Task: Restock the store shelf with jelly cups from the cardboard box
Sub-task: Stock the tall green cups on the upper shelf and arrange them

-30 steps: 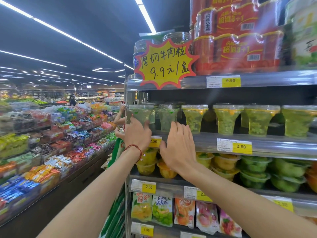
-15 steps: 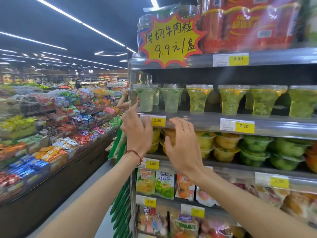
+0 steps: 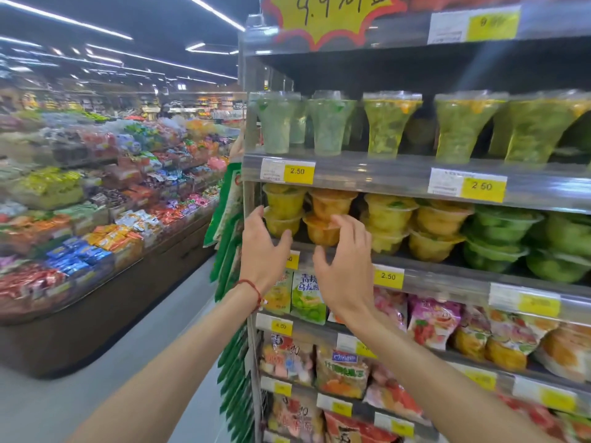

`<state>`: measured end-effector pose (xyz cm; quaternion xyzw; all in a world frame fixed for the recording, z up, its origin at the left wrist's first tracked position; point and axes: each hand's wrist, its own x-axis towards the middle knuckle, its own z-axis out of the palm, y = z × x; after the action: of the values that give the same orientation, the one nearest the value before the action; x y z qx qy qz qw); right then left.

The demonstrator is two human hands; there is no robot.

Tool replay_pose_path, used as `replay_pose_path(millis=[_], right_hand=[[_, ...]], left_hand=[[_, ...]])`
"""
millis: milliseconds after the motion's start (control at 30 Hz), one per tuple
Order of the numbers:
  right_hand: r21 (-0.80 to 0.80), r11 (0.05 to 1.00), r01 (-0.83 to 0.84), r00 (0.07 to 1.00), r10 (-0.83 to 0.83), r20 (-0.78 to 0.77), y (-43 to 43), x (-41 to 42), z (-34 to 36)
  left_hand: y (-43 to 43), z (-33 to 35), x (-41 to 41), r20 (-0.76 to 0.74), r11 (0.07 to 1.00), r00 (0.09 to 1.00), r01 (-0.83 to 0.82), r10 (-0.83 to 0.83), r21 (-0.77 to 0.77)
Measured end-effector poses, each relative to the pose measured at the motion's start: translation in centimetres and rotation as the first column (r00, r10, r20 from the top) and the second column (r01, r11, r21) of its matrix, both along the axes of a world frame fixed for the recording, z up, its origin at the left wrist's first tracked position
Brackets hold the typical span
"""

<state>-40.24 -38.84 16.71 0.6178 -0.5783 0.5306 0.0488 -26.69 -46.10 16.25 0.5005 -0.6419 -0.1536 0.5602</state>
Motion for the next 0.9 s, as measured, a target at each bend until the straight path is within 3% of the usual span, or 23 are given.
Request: replay_pose_path(millis=[300, 467, 667, 900], right_hand=[[0.069, 0.997, 0.037, 0.998, -0.039, 0.04, -2.5, -0.7, -0.5], [0.103, 0.995, 0.001, 0.996, -0.01, 0.085, -3.6, -1.2, -0.5], [0.113, 0.994, -0.015, 0.991, 0.0, 0.136, -4.8, -0.6, 0.2], [0.113, 0.993, 0.036, 0.995, -0.047, 0.091, -5.5, -0.7, 0.0]], left_hand=[[-2.1, 0.8, -1.8, 0.161, 0.981, 0.969, -0.193, 0.185, 0.035], [-3.8, 1.1, -1.9, 0.021, 0.998, 0.998, -0.062, 0.061, 0.017], [-4.7, 0.9, -2.0, -0.041, 0.999, 0.999, -0.031, 0.03, -0.011], [-5.0, 0.6, -2.2, -0.05, 0.998, 0.997, -0.058, 0.057, -0.023]])
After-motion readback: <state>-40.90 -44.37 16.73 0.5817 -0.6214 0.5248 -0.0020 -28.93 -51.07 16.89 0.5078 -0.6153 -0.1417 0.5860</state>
